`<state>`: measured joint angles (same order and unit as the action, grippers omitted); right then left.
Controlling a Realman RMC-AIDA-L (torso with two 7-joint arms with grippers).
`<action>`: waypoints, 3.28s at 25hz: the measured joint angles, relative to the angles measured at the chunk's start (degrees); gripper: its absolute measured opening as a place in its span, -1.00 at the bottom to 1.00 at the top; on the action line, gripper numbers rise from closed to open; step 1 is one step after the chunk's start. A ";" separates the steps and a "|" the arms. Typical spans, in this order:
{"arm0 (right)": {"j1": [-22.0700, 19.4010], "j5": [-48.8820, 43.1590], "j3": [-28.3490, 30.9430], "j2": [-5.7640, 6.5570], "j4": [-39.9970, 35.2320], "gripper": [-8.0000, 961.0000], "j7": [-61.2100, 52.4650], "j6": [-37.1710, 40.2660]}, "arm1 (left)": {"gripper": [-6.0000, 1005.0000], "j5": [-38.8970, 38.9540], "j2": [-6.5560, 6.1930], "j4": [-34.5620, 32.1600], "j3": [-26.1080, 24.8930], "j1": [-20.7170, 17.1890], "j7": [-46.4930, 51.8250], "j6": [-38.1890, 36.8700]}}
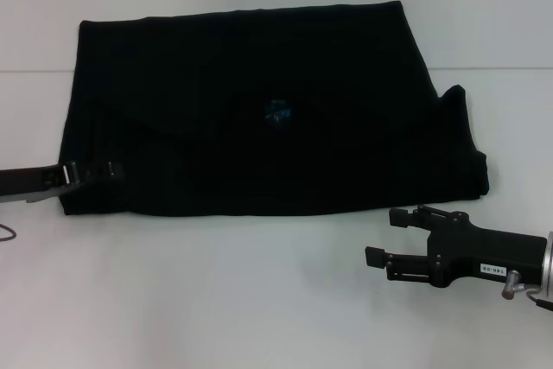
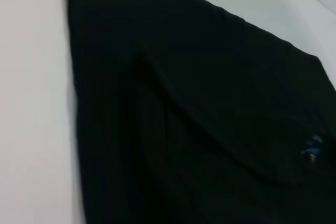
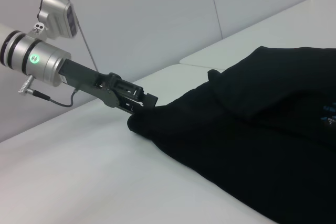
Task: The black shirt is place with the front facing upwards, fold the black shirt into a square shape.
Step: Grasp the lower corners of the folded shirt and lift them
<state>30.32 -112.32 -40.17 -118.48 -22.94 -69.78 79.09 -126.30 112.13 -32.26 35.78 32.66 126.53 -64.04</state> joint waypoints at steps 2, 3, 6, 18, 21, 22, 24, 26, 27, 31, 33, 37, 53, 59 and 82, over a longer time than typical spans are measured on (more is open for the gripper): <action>0.01 0.00 0.00 0.00 0.00 0.90 0.00 -0.01 | 0.48 0.00 -0.07 0.00 -0.01 0.11 0.28 -0.64; 0.01 0.00 0.00 0.00 0.00 0.90 0.00 -0.03 | 0.48 0.00 -0.09 0.00 -0.08 0.15 0.35 -0.81; 0.01 0.00 0.00 0.00 0.00 0.90 0.00 -0.07 | 0.47 0.00 -0.32 -0.04 -0.20 0.15 0.65 -1.01; 0.09 0.00 0.02 0.00 -0.08 0.90 0.00 -0.09 | 0.40 -2.91 -0.47 -0.21 0.42 0.82 0.81 -0.85; 0.09 0.00 0.10 0.00 -0.14 0.90 0.00 -0.08 | 0.34 -3.04 -0.48 -0.19 0.43 0.89 0.82 -1.03; 0.09 0.00 0.14 0.00 -0.17 0.90 -0.01 -0.08 | 0.33 -3.25 -0.50 -0.19 0.43 0.90 0.82 -1.06; 0.05 0.00 0.18 0.00 -0.25 0.90 -0.11 -0.04 | 0.29 -4.04 -0.52 -0.29 0.42 0.93 0.86 -1.11; 0.04 0.00 0.22 0.00 -0.32 0.90 -0.22 0.09 | 0.26 -5.13 -0.52 -0.32 0.43 1.09 0.91 -1.12; 0.03 0.00 0.26 0.00 -0.35 0.90 -0.24 0.14 | 0.24 -5.54 -0.52 -0.32 0.43 1.19 0.93 -1.12; 0.01 0.00 0.45 0.00 -0.44 0.90 -0.35 0.26 | -0.06 -6.12 -0.52 -0.44 0.43 1.33 0.93 -1.15; 0.01 0.01 0.46 0.00 -0.48 0.90 -0.39 0.29 | -0.25 -6.28 -0.52 -0.51 0.43 1.34 0.93 -1.17; -0.05 0.19 0.51 0.01 -0.52 0.90 -0.50 0.37 | -0.61 -6.45 -0.52 -0.54 0.43 1.45 0.92 -1.18; -0.25 -3.31 4.42 6.15 -7.99 0.90 -37.63 -6.81 | -0.95 -6.59 -0.61 -0.53 0.30 1.78 0.41 -1.78; 0.54 -6.93 4.34 9.56 -11.11 0.90 -55.10 -7.54 | -0.95 -6.06 -0.61 -0.55 -0.42 1.46 0.33 -1.97; 12.16 -22.33 0.03 7.49 -4.92 0.83 -63.94 -17.94 | -0.95 -5.97 -0.69 -0.57 -0.52 1.80 0.38 -2.50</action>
<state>42.48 -134.65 -40.13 -110.99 -27.87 -133.72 61.15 -132.27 111.44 -32.83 35.26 34.46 126.90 -66.54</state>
